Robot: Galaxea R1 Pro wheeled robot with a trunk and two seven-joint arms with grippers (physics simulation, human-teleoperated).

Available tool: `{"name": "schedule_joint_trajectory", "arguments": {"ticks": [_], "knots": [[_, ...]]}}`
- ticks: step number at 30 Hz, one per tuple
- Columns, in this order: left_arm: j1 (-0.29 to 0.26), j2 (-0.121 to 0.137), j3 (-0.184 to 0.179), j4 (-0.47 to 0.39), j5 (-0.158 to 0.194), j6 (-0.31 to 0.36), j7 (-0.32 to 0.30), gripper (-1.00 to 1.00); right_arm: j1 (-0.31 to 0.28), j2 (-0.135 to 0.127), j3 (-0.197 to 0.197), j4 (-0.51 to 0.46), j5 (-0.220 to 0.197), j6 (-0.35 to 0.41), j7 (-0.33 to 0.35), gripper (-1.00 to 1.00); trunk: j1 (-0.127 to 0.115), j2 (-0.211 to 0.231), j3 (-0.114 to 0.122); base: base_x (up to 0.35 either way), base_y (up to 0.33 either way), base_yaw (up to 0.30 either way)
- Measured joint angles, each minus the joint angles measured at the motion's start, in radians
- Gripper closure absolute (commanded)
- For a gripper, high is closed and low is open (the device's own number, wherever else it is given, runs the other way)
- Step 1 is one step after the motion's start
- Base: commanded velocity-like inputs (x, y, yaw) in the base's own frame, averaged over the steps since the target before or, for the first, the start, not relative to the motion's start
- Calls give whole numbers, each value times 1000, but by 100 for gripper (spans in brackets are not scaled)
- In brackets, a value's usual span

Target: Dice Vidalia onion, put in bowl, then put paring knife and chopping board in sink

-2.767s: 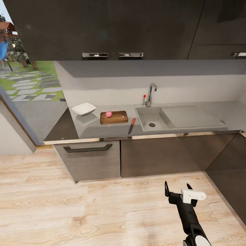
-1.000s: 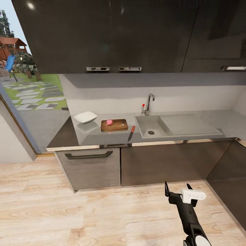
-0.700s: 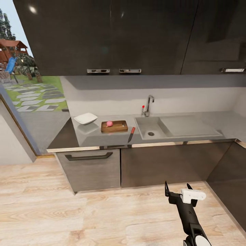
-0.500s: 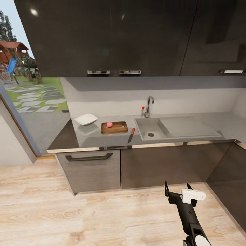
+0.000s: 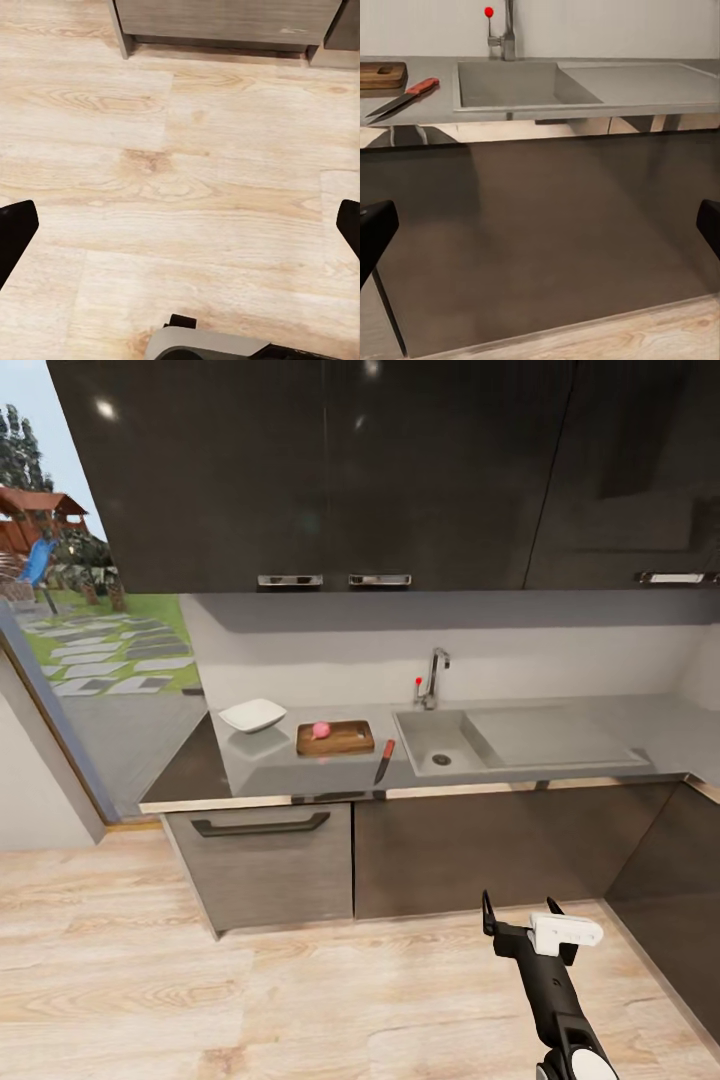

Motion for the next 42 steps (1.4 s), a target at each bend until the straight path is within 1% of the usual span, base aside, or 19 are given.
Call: {"name": "schedule_joint_trajectory", "arguments": {"ticks": [6, 17, 19, 22, 25, 27, 29, 31, 33, 42], "knots": [[0, 0, 0, -1, 0, -1, 0, -100, 0, 1, 0, 0, 0, 0, 1, -100, 0, 0, 0, 0, 0, 0], [0, 0, 0, -1, 0, -1, 0, -100, 0, 0, 0, 0, 0, 1, 0, -100, -1, 0, 0, 280, 0, 0], [2, 1, -1, 10, 4, 8, -1, -100, 12, 11, 10, 11, -10, 1, -9, -100, 0, 0, 0, 0, 0, 0], [2, 0, -1, 24, 4, 8, -1, -100, 28, 28, 27, 12, -10, 1, -26, -100, 0, 0, 0, 0, 0, 0], [1, 0, -1, 38, 3, 5, -2, -100, 45, 44, 44, 26, -4, 1, -9, -100, 0, 0, 0, 0, 0, 0], [1, -8, 2, 49, 2, 0, -4, -100, 57, 49, 55, 37, -1, 0, 2, -100, 0, 0, 0, 0, 0, 0], [1, -19, 3, 61, 2, -1, -4, -100, 68, 50, 56, 44, 0, 0, 14, -100, 0, 0, 0, 0, 0, 0], [1, -24, 5, 72, 2, -1, -3, -100, 79, 50, 55, 45, 1, 0, 25, -100, 0, 0, 0, 0, 0, 0], [1, -25, 6, 83, 2, -2, -2, -100, 90, 50, 55, 46, 1, 0, 26, -100, 0, 0, 0, 0, 0, 0], [1, -26, 5, 128, 2, -3, -2, -100, 90, 49, 54, 46, 1, -2, 25, -100, 0, 0, 0, 0, 0, 0]]}}
